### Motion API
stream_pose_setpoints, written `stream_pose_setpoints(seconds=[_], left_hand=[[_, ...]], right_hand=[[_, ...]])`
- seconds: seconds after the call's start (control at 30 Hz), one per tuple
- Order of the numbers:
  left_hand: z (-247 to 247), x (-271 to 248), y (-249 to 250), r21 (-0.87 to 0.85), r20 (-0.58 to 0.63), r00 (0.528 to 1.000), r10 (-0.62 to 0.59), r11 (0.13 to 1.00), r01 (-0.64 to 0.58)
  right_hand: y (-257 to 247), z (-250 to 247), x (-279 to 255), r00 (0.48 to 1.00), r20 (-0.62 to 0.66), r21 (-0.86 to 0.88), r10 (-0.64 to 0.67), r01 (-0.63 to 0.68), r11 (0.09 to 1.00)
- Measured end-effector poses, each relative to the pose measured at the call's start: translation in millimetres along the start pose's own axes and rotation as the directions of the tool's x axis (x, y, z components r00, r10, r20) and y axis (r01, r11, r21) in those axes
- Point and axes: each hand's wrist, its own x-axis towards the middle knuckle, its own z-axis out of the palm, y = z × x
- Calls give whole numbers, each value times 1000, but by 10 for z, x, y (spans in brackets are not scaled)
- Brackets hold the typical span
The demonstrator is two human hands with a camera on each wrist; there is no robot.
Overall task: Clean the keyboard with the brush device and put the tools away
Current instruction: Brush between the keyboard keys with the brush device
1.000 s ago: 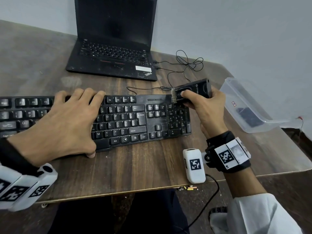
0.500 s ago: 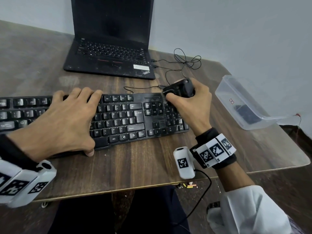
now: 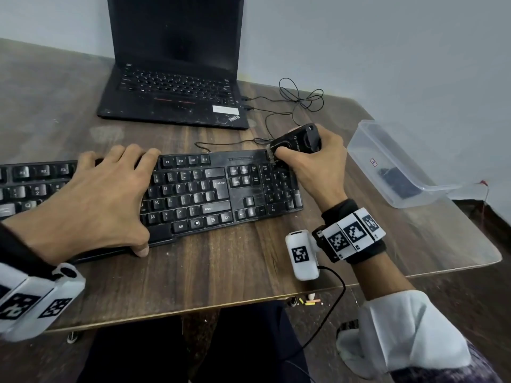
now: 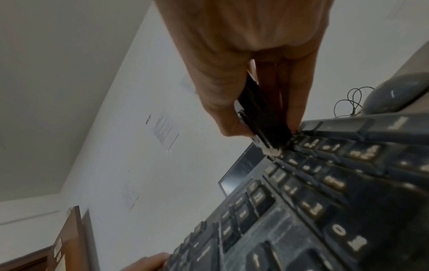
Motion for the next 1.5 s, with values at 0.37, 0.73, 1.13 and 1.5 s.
stream_pose_setpoints(seconds=[0.37,0.73,1.13,1.5], left_hand=[[9,-7,21,31,-31,1000,0,1000,1],[-9,-31,31,20,-20,1000,4,1000,-3],[-26,-29,34,14,19,1000,14,1000,-14],[-35,-28,35,19,27,1000,12,1000,-12]], right_hand=[[-173,67,-297,988,99,21,-115,114,993],[-137,-56,-63,986,150,-50,-67,76,996],[-14,-41,-39,987,161,58,-11,2,998],[37,-45,-14,985,170,125,18,-40,991]])
